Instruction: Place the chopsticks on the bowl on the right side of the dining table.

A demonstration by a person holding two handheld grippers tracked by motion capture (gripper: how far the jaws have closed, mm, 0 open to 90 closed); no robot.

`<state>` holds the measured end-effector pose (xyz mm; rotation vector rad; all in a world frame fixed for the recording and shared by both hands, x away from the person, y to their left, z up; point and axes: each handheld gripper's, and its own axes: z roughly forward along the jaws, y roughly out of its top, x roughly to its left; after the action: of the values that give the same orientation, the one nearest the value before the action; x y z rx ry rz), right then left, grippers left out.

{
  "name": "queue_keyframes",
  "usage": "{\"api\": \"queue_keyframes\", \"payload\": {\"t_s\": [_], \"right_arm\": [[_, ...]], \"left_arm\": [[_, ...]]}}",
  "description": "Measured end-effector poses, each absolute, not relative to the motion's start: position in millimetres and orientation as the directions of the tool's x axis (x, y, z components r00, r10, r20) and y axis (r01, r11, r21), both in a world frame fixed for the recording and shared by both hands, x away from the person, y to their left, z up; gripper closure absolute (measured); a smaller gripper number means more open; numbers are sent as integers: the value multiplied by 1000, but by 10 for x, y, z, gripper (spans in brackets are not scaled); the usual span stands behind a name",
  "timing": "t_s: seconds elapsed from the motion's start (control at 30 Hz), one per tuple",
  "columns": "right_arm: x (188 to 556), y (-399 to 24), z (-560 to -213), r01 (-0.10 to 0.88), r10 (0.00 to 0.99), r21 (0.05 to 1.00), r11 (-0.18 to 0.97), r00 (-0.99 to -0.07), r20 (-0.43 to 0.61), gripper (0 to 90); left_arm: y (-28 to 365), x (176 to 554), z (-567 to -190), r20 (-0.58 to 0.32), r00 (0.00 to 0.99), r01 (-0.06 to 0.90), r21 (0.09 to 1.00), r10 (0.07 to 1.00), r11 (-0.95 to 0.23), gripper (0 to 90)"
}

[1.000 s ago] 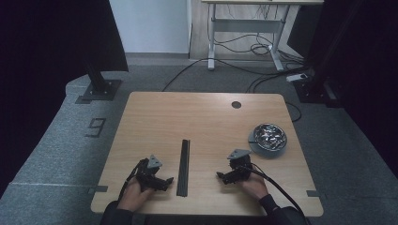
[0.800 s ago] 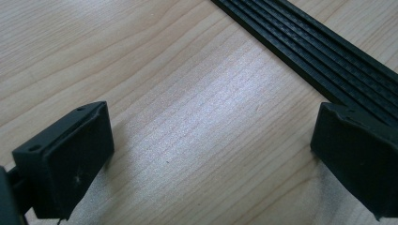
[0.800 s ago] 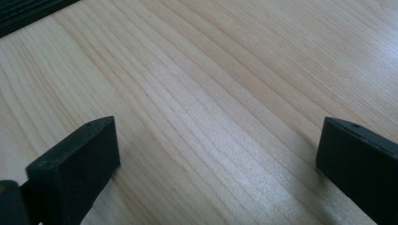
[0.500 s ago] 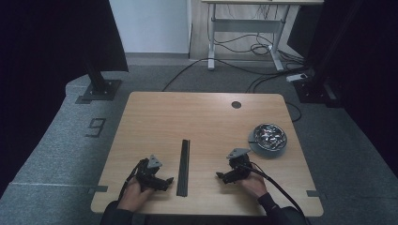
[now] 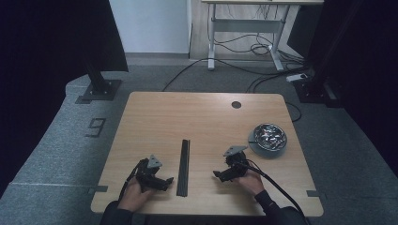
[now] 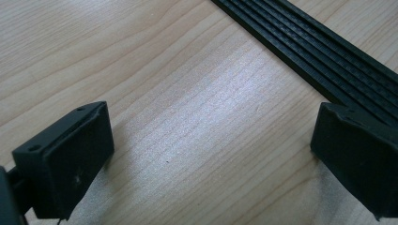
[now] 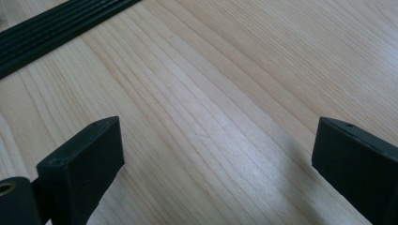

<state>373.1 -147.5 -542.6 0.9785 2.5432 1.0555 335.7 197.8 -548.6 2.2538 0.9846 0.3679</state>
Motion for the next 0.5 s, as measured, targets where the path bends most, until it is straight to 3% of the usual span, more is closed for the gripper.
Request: {"api": "queue_keyframes", "payload": {"t_s": [0.5], "right_arm": [[3793,-1274,-5380,494,635,683,537,-770,58,17]], "left_arm": [[1979,3357,-5486,0,680,553,657,733,-513,0]]}}
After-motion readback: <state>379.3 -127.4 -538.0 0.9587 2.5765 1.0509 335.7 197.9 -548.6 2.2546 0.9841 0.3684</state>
